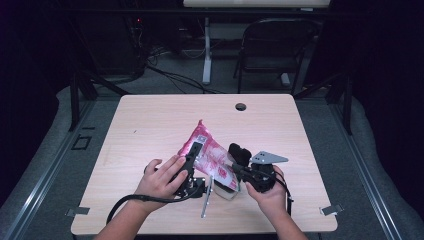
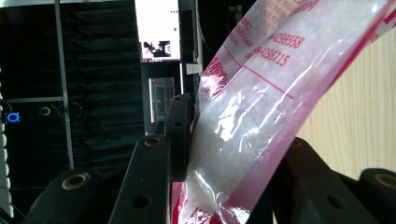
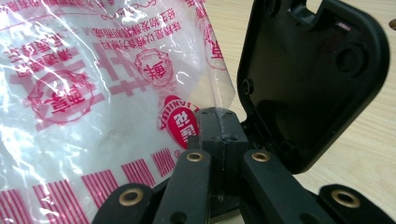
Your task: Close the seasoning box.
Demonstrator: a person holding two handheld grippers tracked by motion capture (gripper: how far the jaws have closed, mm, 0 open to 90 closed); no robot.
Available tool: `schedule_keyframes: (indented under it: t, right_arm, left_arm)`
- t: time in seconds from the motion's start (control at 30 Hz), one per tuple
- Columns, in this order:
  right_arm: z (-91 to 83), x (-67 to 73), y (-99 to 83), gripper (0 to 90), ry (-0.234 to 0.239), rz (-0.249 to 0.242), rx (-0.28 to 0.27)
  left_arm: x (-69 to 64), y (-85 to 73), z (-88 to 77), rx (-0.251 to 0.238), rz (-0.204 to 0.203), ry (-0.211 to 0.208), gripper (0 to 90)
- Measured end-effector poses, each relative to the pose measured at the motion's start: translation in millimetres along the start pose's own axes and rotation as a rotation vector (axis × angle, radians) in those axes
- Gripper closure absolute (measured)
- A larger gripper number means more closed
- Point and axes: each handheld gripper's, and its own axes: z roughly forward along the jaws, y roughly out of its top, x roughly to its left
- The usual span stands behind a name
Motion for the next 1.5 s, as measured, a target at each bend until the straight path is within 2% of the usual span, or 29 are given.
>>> schedule_keyframes:
  t: [0.17, 0.2, 0.37, 0.87, 0.93, 1.0, 1.07, 1.2, 1.23, 1.27, 1.5]
  right_arm:
    - [0.5, 0.1, -0.1, 90.0, -0.002, -0.001, -0.002]
    - [0.8, 0.0, -0.3, 90.0, -0.003, -0.003, -0.002]
    - [0.9, -0.5, -0.5, 90.0, -0.005, -0.002, 0.001]
    - [1.3, 1.5, -0.6, 90.0, 0.001, -0.008, 0.002]
    - [1.2, 1.8, -0.5, 90.0, 0.003, -0.011, 0.005]
    - [1.4, 2.0, -0.6, 90.0, 0.002, -0.013, 0.007]
    - [1.4, 2.0, -0.5, 90.0, 0.003, -0.012, 0.006]
    - [1.3, 2.0, -0.5, 90.0, 0.006, -0.013, 0.005]
    - [1.2, 2.0, -0.5, 90.0, 0.005, -0.014, 0.006]
    - [1.2, 2.0, -0.5, 90.0, 0.006, -0.014, 0.004]
    - [1.4, 2.2, -0.5, 90.0, 0.008, -0.016, -0.002]
  left_arm:
    - [-0.3, -0.9, 0.5, -0.005, 0.001, 0.007, 69.0]
    - [-1.9, -1.7, 0.8, 0.001, -0.013, -0.005, 69.0]
    - [-3.7, -3.0, 1.8, 0.000, -0.012, -0.006, 69.2]
    - [-14.3, -12.6, 3.8, 0.031, -0.081, -0.057, 70.8]
    - [-15.3, -13.4, 3.6, 0.031, -0.084, -0.055, 70.9]
    - [-17.1, -14.5, 3.5, 0.039, -0.094, -0.072, 71.0]
    - [-17.3, -15.0, 4.0, 0.035, -0.093, -0.064, 71.1]
    - [-20.2, -16.6, 4.8, 0.048, -0.108, -0.087, 71.4]
    - [-20.4, -17.0, 5.3, 0.043, -0.106, -0.080, 71.5]
    - [-20.2, -16.8, 4.5, 0.062, -0.111, -0.101, 71.5]
    - [-23.2, -18.9, 6.8, 0.050, -0.127, -0.100, 71.7]
